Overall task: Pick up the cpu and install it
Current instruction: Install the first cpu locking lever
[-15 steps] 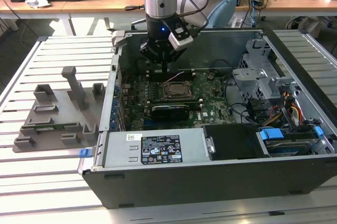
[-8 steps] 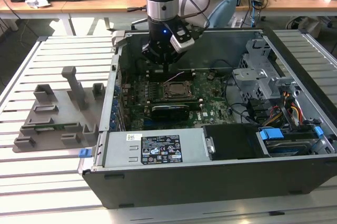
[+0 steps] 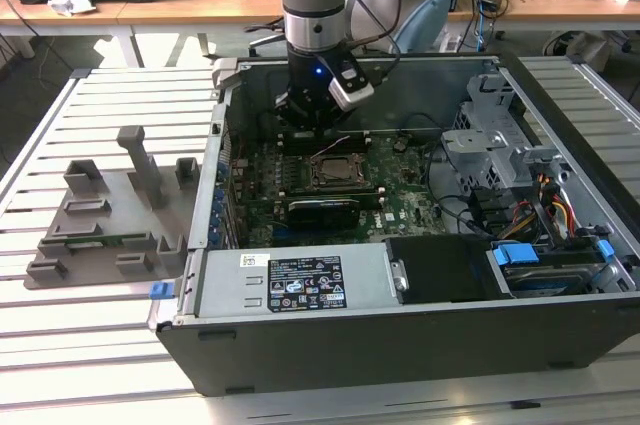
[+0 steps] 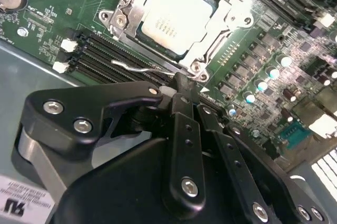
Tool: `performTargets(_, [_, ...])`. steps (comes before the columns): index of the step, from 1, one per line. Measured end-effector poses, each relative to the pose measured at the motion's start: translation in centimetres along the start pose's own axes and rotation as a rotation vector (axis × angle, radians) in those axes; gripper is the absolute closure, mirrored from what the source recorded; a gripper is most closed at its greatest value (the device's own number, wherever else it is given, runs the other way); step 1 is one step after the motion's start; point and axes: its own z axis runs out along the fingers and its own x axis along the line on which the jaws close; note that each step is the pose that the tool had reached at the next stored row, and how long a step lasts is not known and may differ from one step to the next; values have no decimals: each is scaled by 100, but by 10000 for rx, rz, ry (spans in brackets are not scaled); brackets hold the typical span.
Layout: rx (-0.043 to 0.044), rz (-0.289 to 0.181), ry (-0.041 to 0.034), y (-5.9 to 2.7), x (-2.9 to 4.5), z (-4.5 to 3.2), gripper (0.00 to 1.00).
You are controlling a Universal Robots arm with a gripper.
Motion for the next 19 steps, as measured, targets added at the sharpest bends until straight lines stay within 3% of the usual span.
performTargets(5, [-3,-41,-1,31,-6,17,89])
performTargets(13, [13,-59,8,41,-139,80,89])
performTargets(19, [94,-61,61,32,-353,120,89])
